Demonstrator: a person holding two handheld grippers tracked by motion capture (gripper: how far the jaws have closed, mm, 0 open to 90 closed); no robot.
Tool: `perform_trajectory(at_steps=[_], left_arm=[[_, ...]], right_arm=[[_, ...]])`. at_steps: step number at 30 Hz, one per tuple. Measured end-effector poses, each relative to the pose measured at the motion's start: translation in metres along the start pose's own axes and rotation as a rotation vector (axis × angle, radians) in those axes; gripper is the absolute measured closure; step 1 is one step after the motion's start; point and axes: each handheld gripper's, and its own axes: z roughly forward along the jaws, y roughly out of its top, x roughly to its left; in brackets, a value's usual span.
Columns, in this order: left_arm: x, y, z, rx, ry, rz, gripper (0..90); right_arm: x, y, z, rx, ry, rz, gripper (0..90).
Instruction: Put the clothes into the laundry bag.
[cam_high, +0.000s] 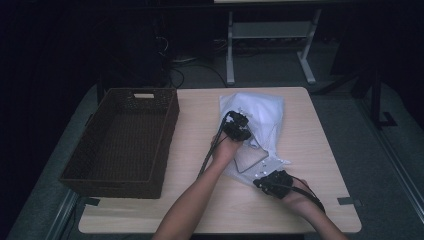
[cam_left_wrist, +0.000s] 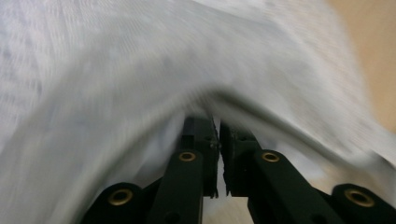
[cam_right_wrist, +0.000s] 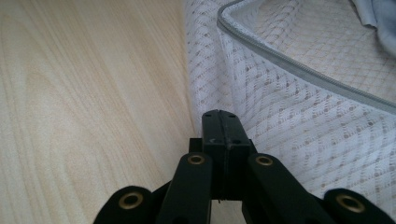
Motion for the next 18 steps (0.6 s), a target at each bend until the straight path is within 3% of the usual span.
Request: perform_trajectory(at_steps=[5, 7, 10, 11, 14, 18], left_arm=[[0.001, -0.018, -0.041, -0.035, -0.033, 0.035, 79.5], [0.005, -0.025, -0.06, -0.063, -0.002, 0.052, 77.6], [0.012, -0.027, -0.075, -0.079, 0.033, 0.062, 71.6], [0.015, -0.026, -0.078, -0.077, 0.057, 0.07, 68.6], [0.021, -0.023, -0.075, -0.072, 0.063, 0.076, 63.3], [0.025, -0.018, -0.061, -0.053, 0.078, 0.085, 63.7]], right_arm=[[-0.001, -0.001, 0.0, -0.007, 0.006, 0.016, 89.8], [-0.001, -0.001, 0.0, -0.007, 0.008, 0.016, 89.8], [-0.001, -0.001, 0.0, -0.008, 0.009, 0.02, 89.8], [-0.001, -0.001, 0.0, -0.008, 0.009, 0.022, 89.8], [-0.001, -0.001, 0.0, -0.007, 0.006, 0.026, 89.7], [-0.001, -0.001, 0.0, -0.01, 0.008, 0.033, 89.7]])
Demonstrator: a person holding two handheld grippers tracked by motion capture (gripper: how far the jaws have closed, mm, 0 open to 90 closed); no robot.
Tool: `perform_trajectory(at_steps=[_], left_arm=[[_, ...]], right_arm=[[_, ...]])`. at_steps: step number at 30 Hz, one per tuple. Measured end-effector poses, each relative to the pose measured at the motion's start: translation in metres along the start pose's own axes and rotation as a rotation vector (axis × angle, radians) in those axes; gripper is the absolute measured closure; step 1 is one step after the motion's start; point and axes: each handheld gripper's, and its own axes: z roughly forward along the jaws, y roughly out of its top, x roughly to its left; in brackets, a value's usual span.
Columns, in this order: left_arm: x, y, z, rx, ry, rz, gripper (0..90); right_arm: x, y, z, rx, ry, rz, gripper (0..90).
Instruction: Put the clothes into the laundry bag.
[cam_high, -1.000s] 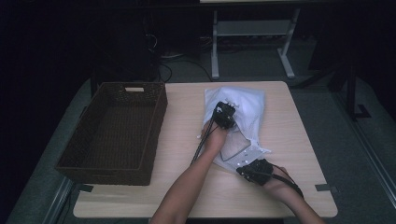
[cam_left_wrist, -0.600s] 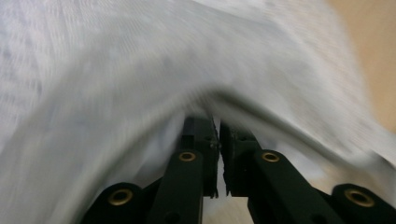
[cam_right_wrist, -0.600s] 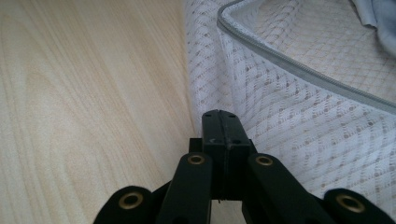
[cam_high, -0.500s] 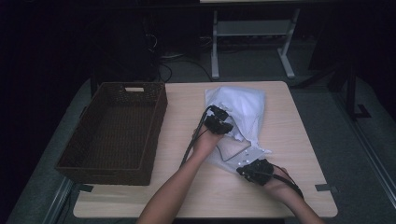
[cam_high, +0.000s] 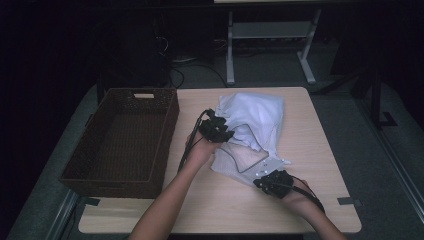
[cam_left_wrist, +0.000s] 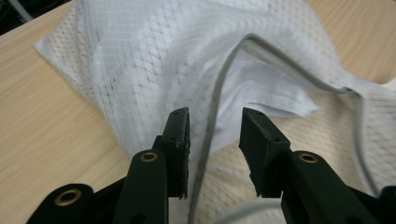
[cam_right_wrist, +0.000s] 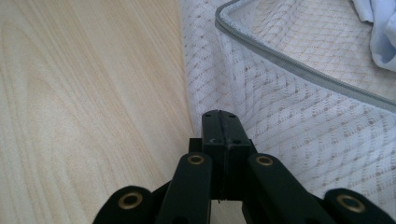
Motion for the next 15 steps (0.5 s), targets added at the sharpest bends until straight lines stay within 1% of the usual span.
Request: perform_trajectory(at_steps=[1, 2, 3, 4, 5, 7, 10, 11, 12, 13, 15], left_arm=[[0.002, 0.0, 0.005, 0.003, -0.003, -0.001, 65.7], [0.002, 0.0, 0.008, 0.009, -0.004, -0.001, 69.9], [0.003, 0.0, 0.01, 0.015, -0.012, 0.001, 75.1], [0.004, -0.001, 0.01, 0.011, -0.021, -0.001, 82.4], [0.003, -0.001, 0.007, 0.001, -0.027, -0.001, 86.3], [0.0, -0.002, -0.001, -0.025, -0.037, 0.011, 88.0], [-0.007, -0.006, -0.02, -0.068, -0.047, 0.062, 88.1], [-0.01, -0.008, -0.026, -0.081, -0.06, 0.069, 88.2], [-0.013, -0.012, -0.03, -0.089, -0.078, 0.086, 88.2], [-0.017, -0.016, -0.033, -0.088, -0.095, 0.115, 88.3], [-0.026, -0.026, -0.035, -0.057, -0.132, 0.17, 88.3]], right_arm=[[0.0, 0.0, 0.0, -0.001, 0.001, 0.002, 89.7], [0.0, 0.0, 0.0, -0.001, 0.003, 0.003, 89.7], [0.0, 0.0, 0.0, -0.002, 0.003, 0.004, 89.7], [-0.001, 0.0, 0.0, -0.003, 0.004, 0.005, 89.7], [-0.001, -0.001, 0.0, -0.002, 0.004, 0.006, 89.7], [-0.001, -0.001, 0.0, -0.002, 0.002, 0.007, 89.7], [-0.001, -0.001, 0.0, -0.004, 0.008, 0.021, 89.7], [-0.001, -0.001, -0.001, -0.003, 0.01, 0.03, 89.7], [-0.001, -0.001, 0.0, -0.005, 0.011, 0.038, 89.7], [-0.001, -0.001, 0.0, -0.005, 0.008, 0.043, 89.7], [0.0, -0.001, 0.0, -0.003, -0.003, 0.042, 89.7]])
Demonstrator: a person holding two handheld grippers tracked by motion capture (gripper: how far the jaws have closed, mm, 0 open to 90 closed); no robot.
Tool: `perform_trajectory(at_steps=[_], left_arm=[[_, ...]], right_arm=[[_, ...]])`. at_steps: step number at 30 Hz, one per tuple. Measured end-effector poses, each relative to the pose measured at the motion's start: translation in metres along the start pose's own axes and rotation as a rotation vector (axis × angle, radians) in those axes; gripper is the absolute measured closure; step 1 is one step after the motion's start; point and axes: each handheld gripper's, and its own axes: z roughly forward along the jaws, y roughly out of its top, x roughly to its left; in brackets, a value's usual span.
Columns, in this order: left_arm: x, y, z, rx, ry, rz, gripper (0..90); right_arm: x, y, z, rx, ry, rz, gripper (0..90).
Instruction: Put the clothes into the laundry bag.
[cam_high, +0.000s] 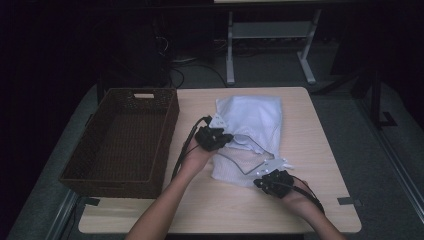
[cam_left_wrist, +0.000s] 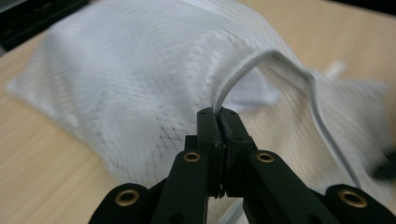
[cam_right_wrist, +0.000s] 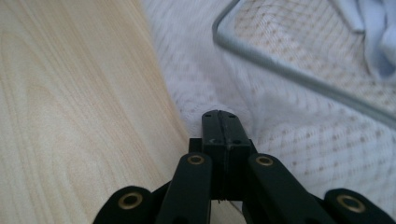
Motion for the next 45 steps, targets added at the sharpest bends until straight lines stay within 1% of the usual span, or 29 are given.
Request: perform_trajectory(at_steps=[4, 5, 6, 7, 9, 10, 11, 12, 13, 14, 15, 17, 18, 19, 21, 22, 23, 24, 25, 26, 28, 30, 32, 34, 36, 37, 40, 42, 45], left_arm=[[-0.016, -0.021, 0.006, 0.091, -0.085, 0.104, 88.4], [-0.018, -0.026, 0.007, 0.11, -0.096, 0.109, 88.5], [-0.019, -0.031, 0.008, 0.126, -0.109, 0.117, 88.5], [-0.019, -0.035, 0.009, 0.143, -0.121, 0.117, 88.5], [-0.018, -0.041, 0.009, 0.167, -0.143, 0.119, 88.5], [-0.016, -0.043, 0.008, 0.183, -0.149, 0.127, 88.5], [-0.016, -0.044, 0.007, 0.187, -0.151, 0.12, 88.5], [-0.015, -0.046, 0.005, 0.197, -0.155, 0.121, 88.5], [-0.014, -0.047, 0.004, 0.203, -0.159, 0.124, 88.5], [-0.013, -0.049, 0.003, 0.209, -0.159, 0.126, 88.5], [-0.013, -0.05, 0.002, 0.211, -0.16, 0.121, 88.5], [-0.011, -0.052, -0.001, 0.216, -0.162, 0.123, 88.4], [-0.01, -0.053, -0.002, 0.218, -0.165, 0.116, 88.2], [-0.01, -0.054, -0.003, 0.212, -0.17, 0.107, 87.9], [-0.009, -0.056, -0.004, 0.216, -0.178, 0.091, 85.2], [-0.009, -0.057, -0.006, 0.23, -0.18, 0.083, 84.0], [-0.01, -0.059, -0.006, 0.232, -0.179, 0.065, 82.9], [-0.01, -0.061, -0.008, 0.231, -0.186, 0.051, 81.2], [-0.01, -0.063, -0.009, 0.227, -0.191, 0.048, 79.9], [-0.01, -0.065, -0.01, 0.227, -0.187, 0.035, 79.6], [-0.011, -0.067, -0.011, 0.233, -0.177, 0.028, 79.2], [-0.01, -0.069, -0.013, 0.213, -0.189, 0.0, 77.6], [-0.011, -0.069, -0.016, 0.197, -0.188, -0.014, 75.0], [-0.013, -0.07, -0.02, 0.171, -0.19, -0.041, 71.6], [-0.016, -0.071, -0.026, 0.153, -0.178, -0.066, 67.3], [-0.017, -0.072, -0.028, 0.146, -0.174, -0.075, 64.7], [-0.023, -0.076, -0.036, 0.134, -0.142, -0.095, 57.7], [-0.028, -0.079, -0.041, 0.113, -0.127, -0.112, 52.4], [-0.035, -0.084, -0.048, 0.095, -0.125, -0.126, 44.4]], right_arm=[[0.001, 0.001, 0.001, 0.003, -0.009, 0.01, 89.6], [-0.001, 0.002, 0.0, 0.013, 0.004, 0.012, 89.1], [-0.002, 0.002, -0.002, 0.024, 0.019, 0.009, 85.9], [-0.004, 0.002, -0.006, 0.014, 0.027, 0.012, 83.8], [-0.011, 0.003, -0.018, -0.048, 0.066, 0.047, 82.7], [-0.014, 0.005, -0.024, -0.077, 0.059, 0.063, 82.2], [-0.018, 0.008, -0.028, -0.1, 0.037, 0.069, 81.9], [-0.022, 0.011, -0.031, -0.121, 0.026, 0.078, 81.9], [-0.025, 0.013, -0.032, -0.141, 0.026, 0.08, 81.8], [-0.027, 0.016, -0.031, -0.155, 0.029, 0.084, 82.1], [-0.029, 0.019, -0.028, -0.156, 0.03, 0.085, 82.5], [-0.03, 0.024, -0.018, -0.164, 0.017, 0.065, 82.8], [-0.03, 0.027, -0.012, -0.173, 0.029, 0.061, 83.6], [-0.031, 0.03, -0.007, -0.168, 0.033, 0.056, 84.3], [-0.03, 0.034, 0.004, -0.129, 0.035, 0.04, 86.3], [-0.03, 0.034, 0.009, -0.098, 0.033, 0.028, 87.7], [-0.029, 0.033, 0.013, -0.07, 0.029, 0.016, 89.2], [-0.029, 0.031, 0.016, -0.043, 0.037, 0.008, 89.2], [-0.028, 0.028, 0.017, -0.028, 0.041, 0.001, 89.2], [-0.029, 0.027, 0.017, -0.021, 0.042, 0.001, 89.3], [-0.029, 0.022, 0.016, 0.004, 0.045, -0.01, 89.2], [-0.03, 0.019, 0.014, 0.001, 0.048, -0.002, 88.1], [-0.031, 0.017, 0.009, -0.013, 0.052, -0.001, 85.4], [-0.032, 0.016, 0.0, -0.051, 0.058, 0.02, 83.5], [-0.035, 0.014, -0.009, -0.086, 0.057, 0.035, 79.4], [-0.036, 0.012, -0.015, -0.107, 0.063, 0.045, 76.7], [-0.039, 0.008, -0.025, -0.131, 0.057, 0.068, 67.4], [-0.04, 0.005, -0.031, -0.147, 0.053, 0.084, 60.9], [-0.042, 0.0, -0.037, -0.162, 0.038, 0.108, 52.4]])
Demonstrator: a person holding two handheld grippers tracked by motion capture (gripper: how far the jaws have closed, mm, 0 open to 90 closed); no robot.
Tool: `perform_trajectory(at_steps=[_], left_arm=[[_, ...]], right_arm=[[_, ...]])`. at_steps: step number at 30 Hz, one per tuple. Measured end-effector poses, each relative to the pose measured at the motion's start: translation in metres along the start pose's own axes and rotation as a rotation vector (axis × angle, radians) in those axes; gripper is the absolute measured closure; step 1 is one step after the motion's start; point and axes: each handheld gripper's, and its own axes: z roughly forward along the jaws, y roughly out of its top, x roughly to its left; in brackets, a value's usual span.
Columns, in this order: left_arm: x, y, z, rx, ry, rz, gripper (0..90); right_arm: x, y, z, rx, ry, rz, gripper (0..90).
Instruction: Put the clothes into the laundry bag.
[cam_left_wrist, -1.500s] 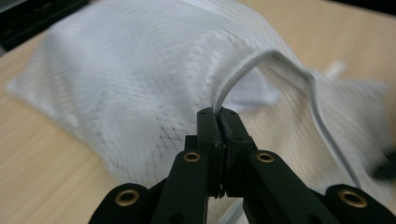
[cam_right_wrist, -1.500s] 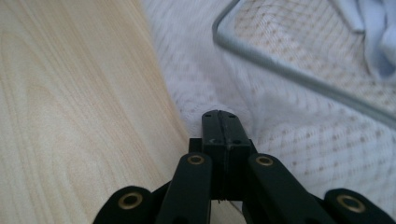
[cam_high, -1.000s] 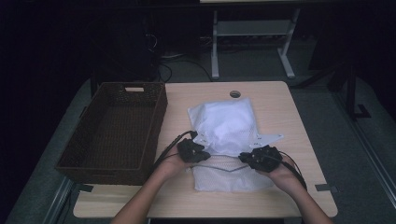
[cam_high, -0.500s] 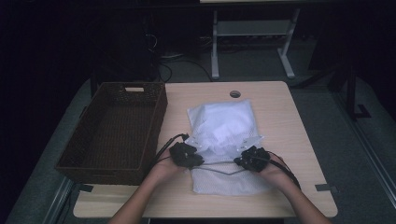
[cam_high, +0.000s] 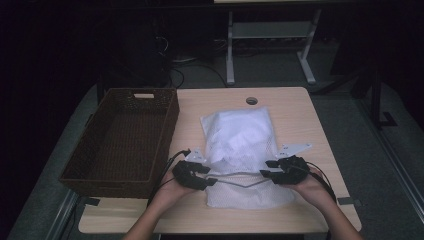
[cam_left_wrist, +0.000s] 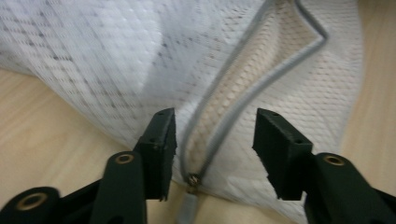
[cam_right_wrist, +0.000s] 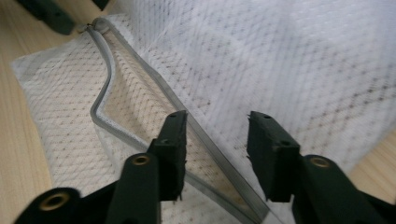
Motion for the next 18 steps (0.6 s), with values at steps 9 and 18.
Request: perform_trajectory(at_steps=[9, 18], left_arm=[[-0.013, -0.016, -0.012, -0.032, 0.04, -0.016, 26.4], [-0.017, -0.028, -0.016, -0.039, 0.075, -0.034, 15.2]], right_arm=[[0.002, -0.032, -0.017, -0.039, -0.022, 0.035, 31.0], [0.001, -0.056, -0.033, -0.074, -0.068, 0.068, 14.6]])
